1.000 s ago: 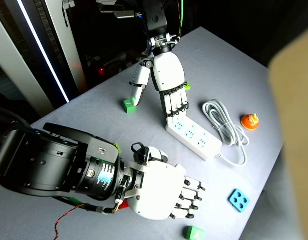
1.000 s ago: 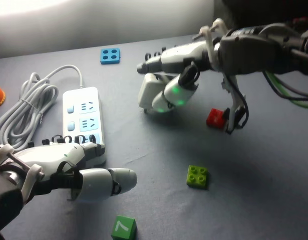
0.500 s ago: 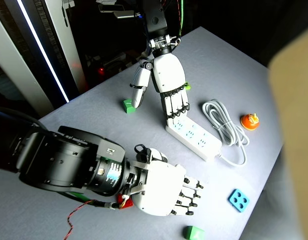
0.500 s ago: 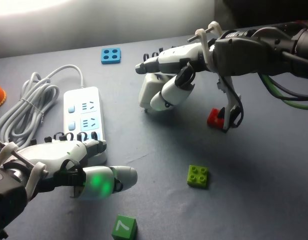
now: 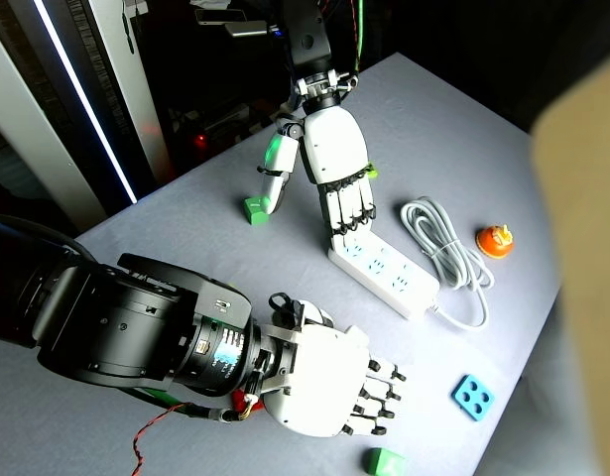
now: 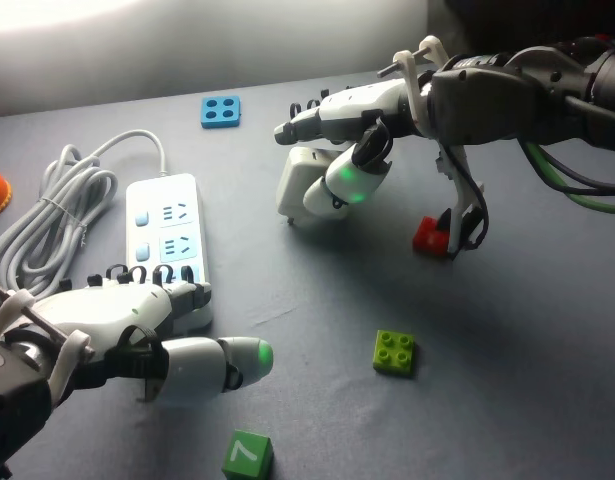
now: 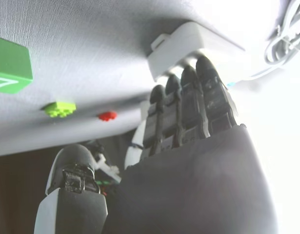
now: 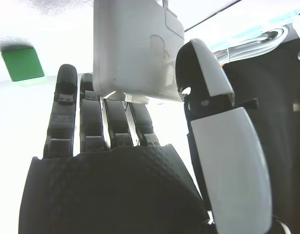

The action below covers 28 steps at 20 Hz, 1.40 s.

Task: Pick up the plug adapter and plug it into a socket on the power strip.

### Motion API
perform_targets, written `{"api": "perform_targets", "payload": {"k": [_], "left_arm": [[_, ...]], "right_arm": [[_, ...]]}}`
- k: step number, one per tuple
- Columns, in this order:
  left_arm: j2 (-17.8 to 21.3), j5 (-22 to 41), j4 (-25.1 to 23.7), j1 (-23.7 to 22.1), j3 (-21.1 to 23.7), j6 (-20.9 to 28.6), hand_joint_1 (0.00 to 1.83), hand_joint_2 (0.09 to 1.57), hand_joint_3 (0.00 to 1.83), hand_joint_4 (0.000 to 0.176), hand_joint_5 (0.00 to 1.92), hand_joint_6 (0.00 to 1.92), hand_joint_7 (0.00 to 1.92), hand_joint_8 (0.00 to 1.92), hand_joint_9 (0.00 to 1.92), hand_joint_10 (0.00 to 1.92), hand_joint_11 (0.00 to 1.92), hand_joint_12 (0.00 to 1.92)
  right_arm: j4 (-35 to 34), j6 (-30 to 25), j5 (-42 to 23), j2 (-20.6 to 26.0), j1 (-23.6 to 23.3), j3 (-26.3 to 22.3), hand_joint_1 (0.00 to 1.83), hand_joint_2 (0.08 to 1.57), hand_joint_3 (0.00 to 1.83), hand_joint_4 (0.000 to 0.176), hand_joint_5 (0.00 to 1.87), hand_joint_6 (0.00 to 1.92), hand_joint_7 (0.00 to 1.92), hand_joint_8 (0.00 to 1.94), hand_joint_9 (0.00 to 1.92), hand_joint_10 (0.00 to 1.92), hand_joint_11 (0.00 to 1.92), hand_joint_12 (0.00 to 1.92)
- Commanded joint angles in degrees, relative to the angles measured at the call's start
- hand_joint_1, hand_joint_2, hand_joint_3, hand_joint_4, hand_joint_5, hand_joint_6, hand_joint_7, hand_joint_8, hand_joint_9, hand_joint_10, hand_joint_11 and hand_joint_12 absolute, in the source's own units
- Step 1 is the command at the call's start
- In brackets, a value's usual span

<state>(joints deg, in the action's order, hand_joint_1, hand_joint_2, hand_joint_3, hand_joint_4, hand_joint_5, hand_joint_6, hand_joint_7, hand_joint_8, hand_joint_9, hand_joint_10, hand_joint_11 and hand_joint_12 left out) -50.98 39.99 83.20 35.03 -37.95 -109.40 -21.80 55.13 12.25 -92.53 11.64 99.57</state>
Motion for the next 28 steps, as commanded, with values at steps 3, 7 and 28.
{"api": "perform_targets", "payload": {"k": [3,7,28], "left_arm": [[-0.4,1.3,-0.5,0.3,-0.2,0.5,0.0,1.16,0.0,0.0,0.08,0.0,0.1,0.0,0.09,0.0,0.0,0.29],[-0.4,2.3,-0.5,0.3,0.3,1.2,0.0,1.16,0.0,0.0,0.07,0.0,0.07,0.0,0.07,0.0,0.0,0.23],[-0.3,2.3,-0.5,0.0,0.0,1.6,0.0,1.16,0.0,0.0,0.08,0.0,0.09,0.0,0.09,0.0,0.0,0.37]], "right_arm": [[-0.5,-0.1,-5.1,0.1,-0.8,0.1,0.82,1.2,0.0,0.0,0.11,0.01,0.09,0.01,0.08,0.01,0.0,0.49],[-0.5,-0.1,-5.1,0.1,-0.7,0.1,0.82,1.21,0.0,0.0,0.1,0.01,0.09,0.01,0.09,0.01,0.0,0.47],[-0.6,-0.9,-8.7,0.8,-1.8,-1.2,1.24,1.14,0.0,0.0,0.9,0.95,0.97,1.22,0.85,1.23,0.75,1.58]]}}
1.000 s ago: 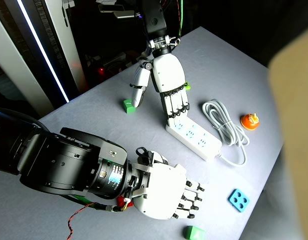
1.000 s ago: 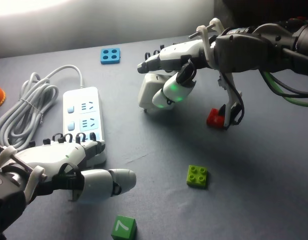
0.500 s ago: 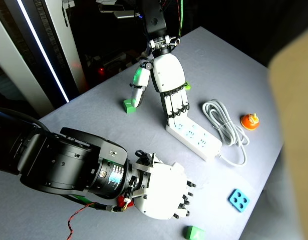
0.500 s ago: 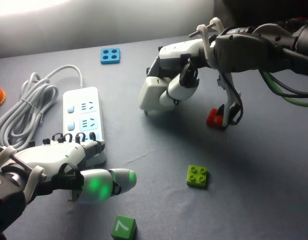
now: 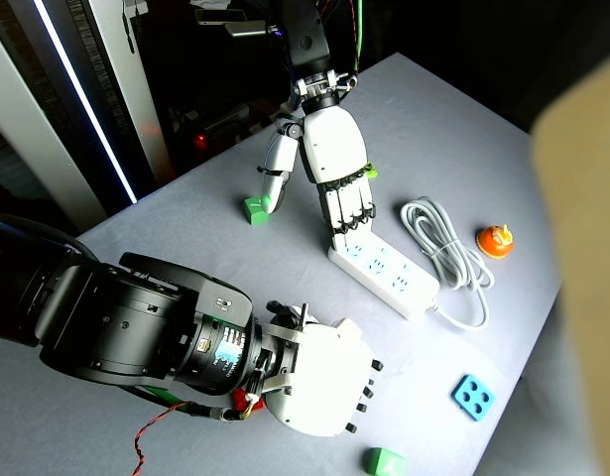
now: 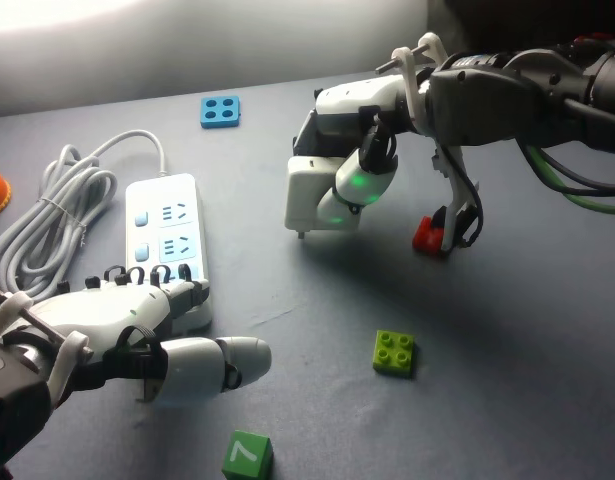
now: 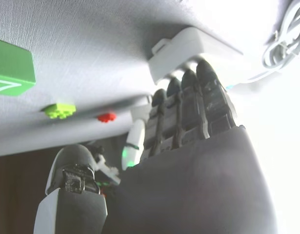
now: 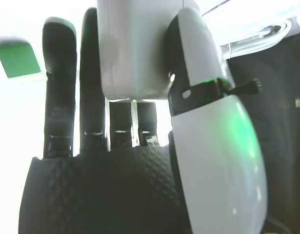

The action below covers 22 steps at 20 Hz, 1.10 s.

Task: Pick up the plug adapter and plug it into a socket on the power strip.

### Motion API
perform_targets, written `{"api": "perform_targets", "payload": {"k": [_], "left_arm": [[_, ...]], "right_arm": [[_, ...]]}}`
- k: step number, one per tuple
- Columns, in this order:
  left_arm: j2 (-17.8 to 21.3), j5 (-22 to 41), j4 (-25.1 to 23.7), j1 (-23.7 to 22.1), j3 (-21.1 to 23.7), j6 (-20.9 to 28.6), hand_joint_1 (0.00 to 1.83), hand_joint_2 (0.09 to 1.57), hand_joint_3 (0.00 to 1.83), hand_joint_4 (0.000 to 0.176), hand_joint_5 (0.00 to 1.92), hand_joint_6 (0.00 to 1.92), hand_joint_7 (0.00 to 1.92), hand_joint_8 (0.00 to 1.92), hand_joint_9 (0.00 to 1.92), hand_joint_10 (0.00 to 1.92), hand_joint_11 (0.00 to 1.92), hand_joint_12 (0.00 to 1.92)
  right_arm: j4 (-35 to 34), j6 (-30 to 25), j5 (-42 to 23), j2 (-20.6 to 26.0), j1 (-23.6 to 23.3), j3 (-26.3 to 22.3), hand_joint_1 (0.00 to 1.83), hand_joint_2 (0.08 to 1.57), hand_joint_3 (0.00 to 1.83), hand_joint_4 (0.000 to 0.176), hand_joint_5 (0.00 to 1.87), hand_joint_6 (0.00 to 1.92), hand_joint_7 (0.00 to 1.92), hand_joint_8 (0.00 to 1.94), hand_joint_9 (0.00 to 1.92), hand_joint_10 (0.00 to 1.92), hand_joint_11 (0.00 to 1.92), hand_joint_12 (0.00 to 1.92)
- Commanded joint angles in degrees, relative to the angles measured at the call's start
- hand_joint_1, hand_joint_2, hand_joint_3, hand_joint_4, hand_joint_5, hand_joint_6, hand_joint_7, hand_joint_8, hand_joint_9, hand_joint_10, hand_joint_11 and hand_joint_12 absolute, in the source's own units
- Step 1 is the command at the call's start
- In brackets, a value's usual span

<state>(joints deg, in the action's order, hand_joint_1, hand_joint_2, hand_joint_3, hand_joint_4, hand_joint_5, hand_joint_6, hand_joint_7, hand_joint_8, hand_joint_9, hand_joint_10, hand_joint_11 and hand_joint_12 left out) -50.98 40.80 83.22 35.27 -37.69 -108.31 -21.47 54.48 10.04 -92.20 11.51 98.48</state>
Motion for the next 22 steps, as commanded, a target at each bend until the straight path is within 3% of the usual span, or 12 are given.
{"api": "perform_targets", "payload": {"k": [1,10,13,14,15,16,18,19,20,22], "left_arm": [[-0.3,1.5,-0.5,-0.2,-0.3,0.5,0.0,1.16,0.0,0.0,0.09,0.0,0.1,0.0,0.1,0.0,0.0,0.4],[-1.1,1.3,-0.5,-0.5,-1.0,0.5,0.0,1.16,0.0,0.0,0.09,0.0,0.09,0.0,0.1,0.0,0.0,0.42],[-1.0,1.0,-0.5,-0.6,-1.0,0.4,0.0,1.16,0.0,0.0,0.1,0.0,0.1,0.0,0.11,0.0,0.0,0.49],[-1.0,1.0,-0.5,-0.8,-1.1,0.3,0.0,1.16,0.0,0.0,0.1,0.0,0.1,0.0,0.1,0.0,0.0,0.48],[-1.0,1.0,-0.5,-0.9,-1.1,0.3,0.0,1.16,0.0,0.0,0.1,0.0,0.1,0.0,0.1,0.0,0.0,0.45],[-1.0,1.0,-0.5,-1.0,-1.1,0.3,0.0,1.16,0.0,0.0,0.1,0.0,0.1,0.0,0.1,0.0,0.0,0.45],[-1.0,1.0,-0.5,-0.9,-1.2,0.3,0.0,1.17,0.0,0.0,0.1,0.0,0.1,0.0,0.1,0.0,0.0,0.41],[-1.0,1.0,-0.5,-0.9,-1.2,0.3,0.0,1.17,0.0,0.0,0.09,0.0,0.09,0.0,0.1,0.0,0.0,0.44],[-1.0,1.0,-0.5,-0.9,-1.2,0.3,0.0,1.17,0.0,0.0,0.09,0.0,0.09,0.0,0.1,0.0,0.0,0.44],[-1.0,1.0,-0.5,-0.9,-1.3,0.3,0.0,1.17,0.0,0.0,0.09,0.0,0.1,0.0,0.1,0.0,0.0,0.43]], "right_arm": [[-0.9,0.1,-6.6,0.8,-2.1,-0.6,1.24,1.14,0.0,0.0,0.91,0.95,0.96,1.22,0.84,1.24,0.74,1.59],[1.4,0.3,-5.5,8.4,-7.1,-11.3,1.24,1.15,0.0,0.0,0.9,0.93,0.94,1.27,0.8,1.23,0.7,1.6],[1.4,-0.8,-5.4,8.5,-8.4,-11.7,1.24,1.16,0.0,0.0,0.87,0.99,0.95,1.25,0.82,1.23,0.7,1.61],[1.4,-0.9,-5.9,8.4,-8.7,-11.7,1.34,1.17,0.0,0.0,0.83,0.98,0.91,1.22,0.78,1.43,0.72,1.6],[1.4,-1.8,-6.9,8.3,-8.9,-11.9,1.35,1.18,0.0,0.0,0.82,0.99,0.87,1.24,0.77,1.48,0.72,1.6],[1.4,-2.5,-7.5,8.2,-8.9,-12.2,1.35,1.18,0.0,0.0,0.82,0.99,0.87,1.24,0.77,1.48,0.72,1.6],[3.5,-4.0,-9.6,8.0,-8.3,-12.7,1.24,1.16,0.0,0.0,0.88,0.97,0.94,1.26,0.83,1.22,0.75,1.56],[4.9,-4.2,-10.5,7.7,-7.8,-12.1,1.24,1.15,0.0,0.0,0.89,0.95,0.96,1.25,0.84,1.2,0.76,1.55],[4.8,-4.7,-11.8,7.4,-7.2,-11.7,1.34,1.15,0.0,0.0,0.86,0.92,0.92,1.2,0.85,1.4,0.74,1.57],[4.0,-4.7,-12.8,7.4,-6.7,-12.8,1.26,1.16,0.0,0.0,0.86,0.98,0.93,1.26,0.79,1.31,0.72,1.6]]}}
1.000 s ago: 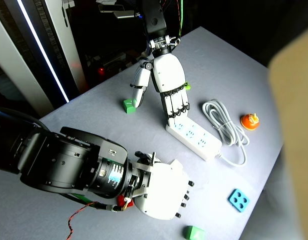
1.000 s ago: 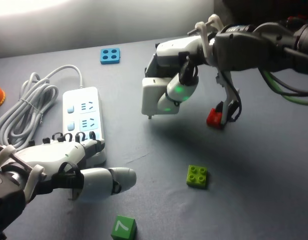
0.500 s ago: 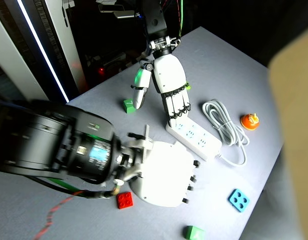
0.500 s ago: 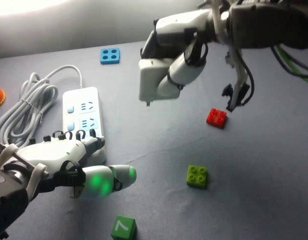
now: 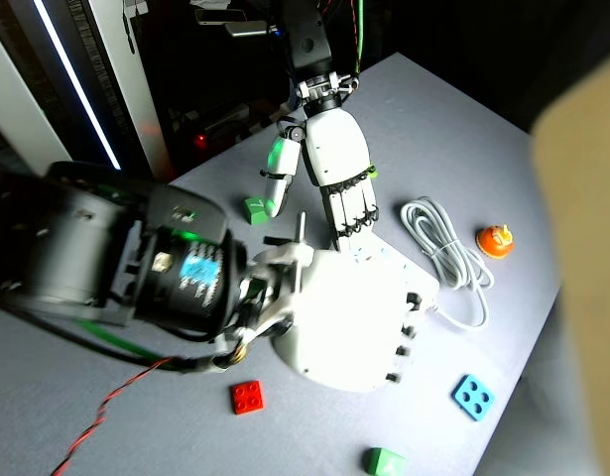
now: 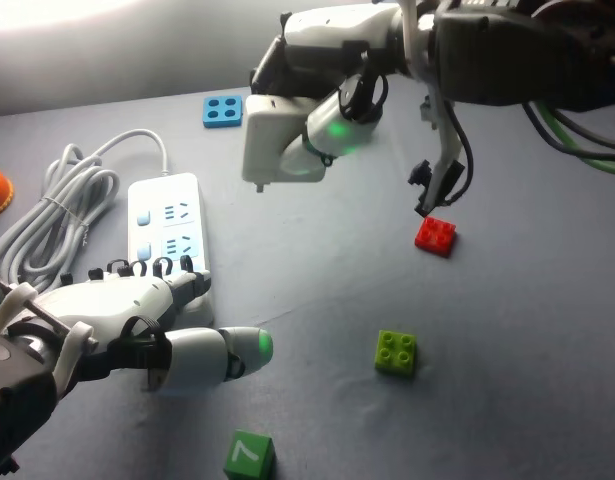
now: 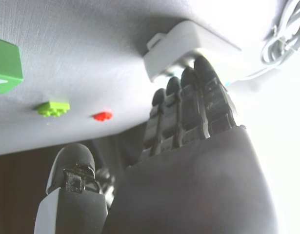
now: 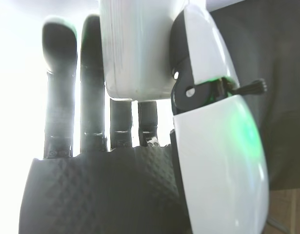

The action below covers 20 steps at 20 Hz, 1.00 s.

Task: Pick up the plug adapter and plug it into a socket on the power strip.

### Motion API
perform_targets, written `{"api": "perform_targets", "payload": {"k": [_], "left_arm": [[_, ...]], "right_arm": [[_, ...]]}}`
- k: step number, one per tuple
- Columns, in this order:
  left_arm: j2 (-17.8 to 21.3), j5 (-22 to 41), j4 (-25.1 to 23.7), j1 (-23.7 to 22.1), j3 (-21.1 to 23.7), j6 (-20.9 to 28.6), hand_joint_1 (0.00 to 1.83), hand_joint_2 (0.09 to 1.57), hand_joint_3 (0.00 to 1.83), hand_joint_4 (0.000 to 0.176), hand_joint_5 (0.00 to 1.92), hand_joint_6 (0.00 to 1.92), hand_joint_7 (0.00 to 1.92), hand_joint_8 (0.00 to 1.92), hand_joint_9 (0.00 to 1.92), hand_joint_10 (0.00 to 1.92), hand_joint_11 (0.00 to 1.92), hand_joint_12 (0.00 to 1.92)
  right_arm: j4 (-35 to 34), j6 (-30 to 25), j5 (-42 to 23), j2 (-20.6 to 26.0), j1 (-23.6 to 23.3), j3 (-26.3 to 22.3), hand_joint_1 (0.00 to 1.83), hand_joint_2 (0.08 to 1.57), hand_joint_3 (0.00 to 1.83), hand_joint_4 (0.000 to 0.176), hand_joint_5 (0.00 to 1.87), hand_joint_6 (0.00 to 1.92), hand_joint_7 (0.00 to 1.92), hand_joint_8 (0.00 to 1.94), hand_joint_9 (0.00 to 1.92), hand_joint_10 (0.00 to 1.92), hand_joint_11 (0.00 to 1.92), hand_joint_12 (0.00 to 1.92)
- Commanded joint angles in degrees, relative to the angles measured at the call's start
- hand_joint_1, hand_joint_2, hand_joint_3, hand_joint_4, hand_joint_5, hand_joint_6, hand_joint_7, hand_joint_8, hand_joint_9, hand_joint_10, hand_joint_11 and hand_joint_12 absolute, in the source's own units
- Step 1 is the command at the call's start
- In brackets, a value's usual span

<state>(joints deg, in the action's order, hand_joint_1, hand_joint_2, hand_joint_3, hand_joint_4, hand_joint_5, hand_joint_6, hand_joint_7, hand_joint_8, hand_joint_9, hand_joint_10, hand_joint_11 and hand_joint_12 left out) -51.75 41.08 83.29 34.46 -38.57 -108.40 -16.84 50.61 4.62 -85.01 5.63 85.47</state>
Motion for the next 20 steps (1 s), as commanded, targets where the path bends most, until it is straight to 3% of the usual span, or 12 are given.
{"api": "perform_targets", "payload": {"k": [1,3,4,5,8,9,11,12,13,15,17,20], "left_arm": [[-0.3,0.8,-0.6,-0.1,-0.5,0.3,0.0,1.16,0.0,0.0,0.1,0.0,0.11,0.0,0.11,0.0,0.0,0.45],[-0.3,0.8,-0.6,-0.1,-0.5,0.3,0.0,1.16,0.0,0.0,0.1,0.0,0.11,0.0,0.11,0.0,0.0,0.43],[-0.3,0.8,-0.6,-0.1,-0.5,0.3,0.0,1.16,0.0,0.0,0.09,0.0,0.11,0.0,0.11,0.0,0.0,0.44],[-0.3,0.8,-0.6,-0.1,-0.5,0.3,0.0,1.16,0.0,0.0,0.09,0.0,0.11,0.0,0.11,0.0,0.0,0.44],[-0.3,0.8,-0.6,0.0,-0.4,0.3,0.0,1.17,0.0,0.0,0.08,0.0,0.09,0.0,0.1,0.0,0.0,0.44],[-0.3,0.7,-0.6,0.0,-0.4,0.3,0.0,1.17,0.0,0.0,0.08,0.0,0.1,0.0,0.1,0.0,0.0,0.44],[-0.3,0.7,-0.6,0.1,-0.4,0.3,0.0,1.17,0.0,0.0,0.06,0.0,0.09,0.0,0.09,0.0,0.0,0.39],[-0.3,0.7,-0.6,0.1,-0.4,0.3,0.0,1.16,0.0,0.0,0.1,0.0,0.11,0.01,0.12,0.01,0.0,0.49],[-0.3,0.7,-0.6,0.1,-0.4,0.3,0.0,1.16,0.0,0.0,0.1,0.0,0.11,0.01,0.12,0.01,0.0,0.49],[-0.3,0.7,-0.6,0.2,-0.3,0.3,0.0,1.17,0.0,0.0,0.11,0.0,0.12,0.01,0.12,0.01,0.0,0.48],[-0.3,0.7,-0.6,0.2,-0.3,0.3,0.0,1.16,0.0,0.0,0.11,0.0,0.13,0.01,0.13,0.01,0.0,0.52],[-0.3,0.7,-0.6,0.3,-0.2,0.2,0.0,1.17,0.0,0.0,0.1,0.0,0.11,0.0,0.12,0.0,0.0,0.46]], "right_arm": [[-1.7,-0.6,-7.7,0.2,-0.7,-0.6,1.24,1.16,0.0,0.0,0.87,0.97,0.93,1.28,0.78,1.27,0.71,1.61],[-9.7,10.7,-7.7,0.3,-0.5,-1.3,1.24,1.16,0.0,0.0,0.86,0.99,0.94,1.29,0.78,1.27,0.7,1.63],[-21.8,24.5,-7.9,0.4,-0.4,-1.7,1.24,1.15,0.0,0.0,0.88,0.96,0.94,1.27,0.8,1.25,0.71,1.61],[-34.7,39.4,-9.3,0.4,-0.2,-2.4,1.33,1.18,0.0,0.0,0.82,1.01,0.88,1.26,0.76,1.46,0.7,1.61],[-52.5,59.2,-10.5,0.2,0.3,-3.1,1.36,1.19,0.0,0.0,0.78,1.04,0.87,1.25,0.76,1.51,0.69,1.63],[-64.2,70.6,-11.6,0.0,0.5,-3.5,1.35,1.19,0.0,0.0,0.79,1.03,0.85,1.29,0.73,1.53,0.68,1.65],[-82.5,83.9,-13.8,-0.5,0.2,-3.7,1.36,1.19,0.0,0.0,0.77,1.04,0.85,1.28,0.75,1.52,0.7,1.62],[-88.8,86.3,-14.9,-0.9,-0.3,-3.7,1.26,1.17,0.0,0.0,0.82,1.03,0.93,1.28,0.78,1.33,0.73,1.6],[-94.0,87.2,-16.1,-1.4,-1.1,-3.6,1.26,1.17,0.0,0.0,0.82,1.03,0.93,1.28,0.78,1.33,0.73,1.6],[-96.5,87.4,-15.9,-2.4,-1.7,-3.1,1.35,1.21,0.0,0.0,0.73,1.1,0.84,1.31,0.73,1.55,0.69,1.64],[-97.2,87.9,-15.2,-4.1,-1.9,-1.5,1.25,1.16,0.0,0.0,0.85,1.0,0.94,1.28,0.79,1.28,0.72,1.61],[-98.3,89.0,-12.2,-7.8,-2.5,3.5,1.24,1.16,0.0,0.0,0.87,0.97,0.93,1.3,0.79,1.25,0.73,1.59]]}}
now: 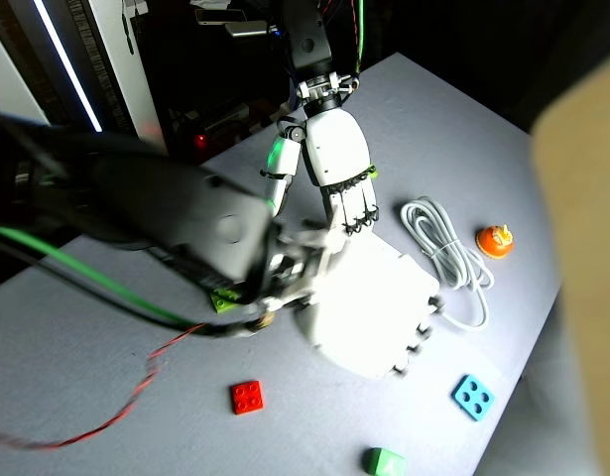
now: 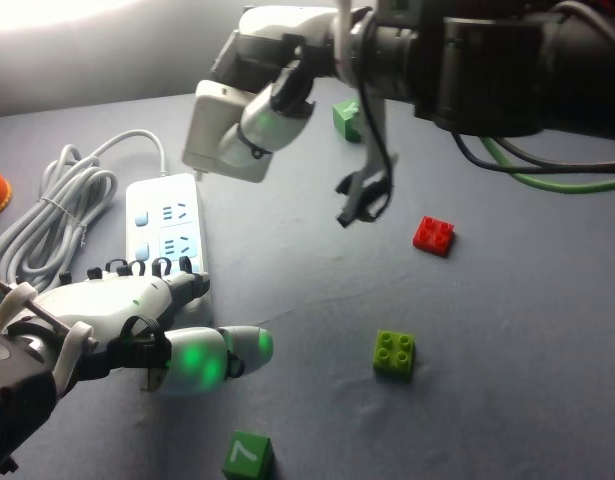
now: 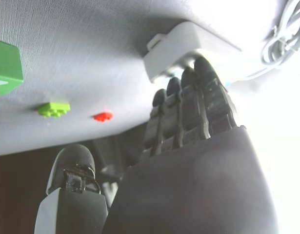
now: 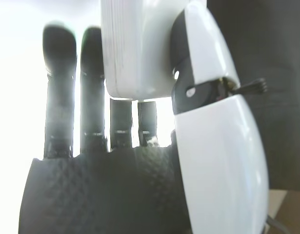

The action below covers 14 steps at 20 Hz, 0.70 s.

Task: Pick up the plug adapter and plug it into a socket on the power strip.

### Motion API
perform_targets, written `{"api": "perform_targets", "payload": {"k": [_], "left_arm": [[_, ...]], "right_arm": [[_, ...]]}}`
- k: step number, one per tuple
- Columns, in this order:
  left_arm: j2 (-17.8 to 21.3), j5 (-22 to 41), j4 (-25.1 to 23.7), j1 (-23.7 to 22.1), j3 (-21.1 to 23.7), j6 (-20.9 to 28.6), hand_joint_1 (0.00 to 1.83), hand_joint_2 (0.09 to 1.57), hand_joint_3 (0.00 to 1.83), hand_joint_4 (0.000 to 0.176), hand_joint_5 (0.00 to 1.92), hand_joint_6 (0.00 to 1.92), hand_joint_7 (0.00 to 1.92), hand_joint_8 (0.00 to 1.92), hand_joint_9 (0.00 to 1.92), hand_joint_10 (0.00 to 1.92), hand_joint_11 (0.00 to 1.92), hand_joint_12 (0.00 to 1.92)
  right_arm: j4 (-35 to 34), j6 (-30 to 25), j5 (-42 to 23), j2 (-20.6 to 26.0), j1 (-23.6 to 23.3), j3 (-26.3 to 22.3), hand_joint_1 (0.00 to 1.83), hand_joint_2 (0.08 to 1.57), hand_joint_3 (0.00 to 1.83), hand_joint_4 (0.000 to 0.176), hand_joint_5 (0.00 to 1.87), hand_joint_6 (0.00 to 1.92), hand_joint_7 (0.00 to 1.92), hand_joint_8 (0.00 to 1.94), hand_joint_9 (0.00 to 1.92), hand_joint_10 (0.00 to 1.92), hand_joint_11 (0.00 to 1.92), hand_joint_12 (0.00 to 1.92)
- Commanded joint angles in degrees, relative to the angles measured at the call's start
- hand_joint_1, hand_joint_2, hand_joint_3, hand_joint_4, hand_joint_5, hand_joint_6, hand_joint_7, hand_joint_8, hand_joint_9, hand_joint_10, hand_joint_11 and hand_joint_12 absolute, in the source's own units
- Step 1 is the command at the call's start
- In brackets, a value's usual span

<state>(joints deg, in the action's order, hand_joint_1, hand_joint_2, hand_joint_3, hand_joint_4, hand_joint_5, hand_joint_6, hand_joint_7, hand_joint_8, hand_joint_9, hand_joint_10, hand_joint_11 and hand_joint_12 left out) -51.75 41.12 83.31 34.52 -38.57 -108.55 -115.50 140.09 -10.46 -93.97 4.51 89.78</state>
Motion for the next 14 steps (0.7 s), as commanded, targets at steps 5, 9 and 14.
{"api": "perform_targets", "payload": {"k": [5,9,14], "left_arm": [[-0.2,0.4,-0.6,0.2,0.0,0.4,0.0,1.17,0.0,0.0,0.08,0.0,0.09,0.0,0.1,0.0,0.0,0.46],[-0.2,0.4,-0.6,0.1,0.0,0.1,0.0,1.17,0.0,0.0,0.07,0.0,0.08,0.0,0.09,0.0,0.0,0.38],[-0.2,0.4,-0.6,-0.1,-0.1,0.1,0.0,1.17,0.0,0.0,0.09,0.0,0.09,0.01,0.11,0.0,0.0,0.4]], "right_arm": [[0.5,3.8,11.6,-4.1,-0.8,6.4,1.24,1.16,0.0,0.0,0.86,0.99,0.93,1.29,0.77,1.27,0.67,1.64],[0.5,4.3,12.1,-9.2,-0.1,13.7,1.25,1.15,0.0,0.0,0.88,0.96,0.97,1.24,0.83,1.21,0.72,1.58],[0.7,5.3,15.4,-12.9,1.0,17.7,1.24,1.16,0.0,0.0,0.84,1.03,0.95,1.26,0.83,1.23,0.73,1.59]]}}
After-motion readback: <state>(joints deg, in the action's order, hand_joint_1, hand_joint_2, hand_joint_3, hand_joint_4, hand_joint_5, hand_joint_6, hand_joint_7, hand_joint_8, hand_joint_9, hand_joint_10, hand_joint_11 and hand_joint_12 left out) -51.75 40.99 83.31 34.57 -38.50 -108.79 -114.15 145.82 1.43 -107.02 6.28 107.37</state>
